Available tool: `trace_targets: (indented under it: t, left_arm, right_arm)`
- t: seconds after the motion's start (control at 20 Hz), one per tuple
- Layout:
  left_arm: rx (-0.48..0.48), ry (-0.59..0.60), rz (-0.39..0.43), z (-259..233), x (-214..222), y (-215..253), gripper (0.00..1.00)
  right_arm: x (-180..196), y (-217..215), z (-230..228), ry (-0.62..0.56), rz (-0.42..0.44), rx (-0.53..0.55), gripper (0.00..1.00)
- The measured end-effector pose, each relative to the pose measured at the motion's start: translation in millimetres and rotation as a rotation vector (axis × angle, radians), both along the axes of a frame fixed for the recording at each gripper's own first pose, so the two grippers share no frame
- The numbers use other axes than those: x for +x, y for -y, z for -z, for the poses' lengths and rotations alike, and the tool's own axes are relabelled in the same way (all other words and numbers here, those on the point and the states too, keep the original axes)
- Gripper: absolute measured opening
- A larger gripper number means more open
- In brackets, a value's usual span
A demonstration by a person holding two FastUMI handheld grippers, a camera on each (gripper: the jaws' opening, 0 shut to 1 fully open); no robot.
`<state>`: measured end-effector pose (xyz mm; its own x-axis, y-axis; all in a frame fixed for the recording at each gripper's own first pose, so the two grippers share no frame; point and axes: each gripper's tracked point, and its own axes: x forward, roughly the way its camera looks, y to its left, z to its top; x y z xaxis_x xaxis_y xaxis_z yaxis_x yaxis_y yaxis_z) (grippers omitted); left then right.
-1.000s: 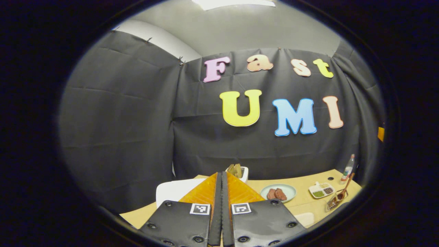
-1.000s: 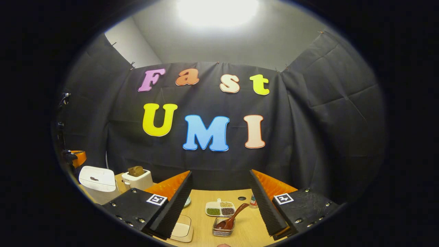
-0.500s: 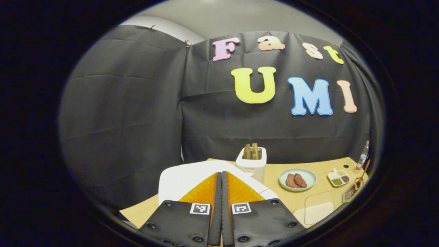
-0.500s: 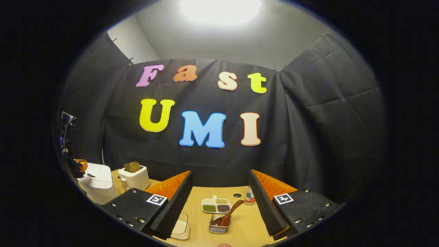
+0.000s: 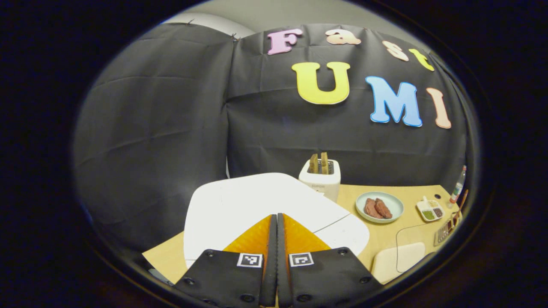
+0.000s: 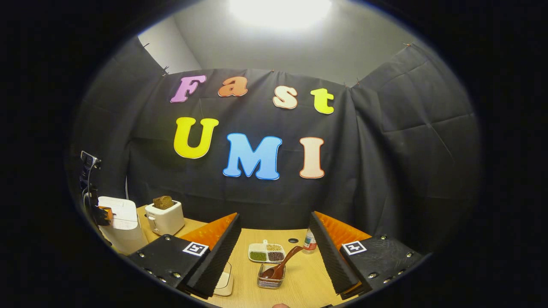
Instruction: Close the left gripper, press the button to open the rice cooker; take a wooden spoon from the chopstick holder with the right hand, scoop a spoonful of rice and pour it into the rice cooker, then put the wooden spoon back into the chopstick holder.
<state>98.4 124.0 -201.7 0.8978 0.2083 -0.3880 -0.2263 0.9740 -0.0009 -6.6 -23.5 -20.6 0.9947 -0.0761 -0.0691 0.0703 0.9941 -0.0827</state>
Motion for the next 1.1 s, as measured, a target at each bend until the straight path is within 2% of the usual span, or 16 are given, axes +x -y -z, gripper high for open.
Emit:
trace_targets:
  t: [0.05,0.4,0.65,0.8,1.1]
  left_arm:
    - [0.01,0.026,0.0,-5.2,-0.2,-0.4,0.12]
    - [0.035,0.021,0.0,-12.5,0.9,-2.8,0.09]
    - [0.101,0.118,-0.022,-66.8,2.7,-8.2,0.12]
    - [0.133,0.188,-0.032,-102.9,7.2,-13.3,0.1]
    - [0.179,0.332,-0.002,-174.7,-9.2,5.0,0.1]
  right_arm:
    - [0.2,0.5,-0.2,0.0,0.0,-0.001,0.98]
    - [4.6,2.9,-0.4,0.0,-0.012,0.009,0.98]
    - [11.8,3.6,3.9,-0.006,-0.026,0.021,0.98]
    - [16.9,6.1,8.8,-0.008,-0.031,0.02,0.98]
    - [31.6,16.1,21.3,-0.014,-0.028,0.035,0.98]
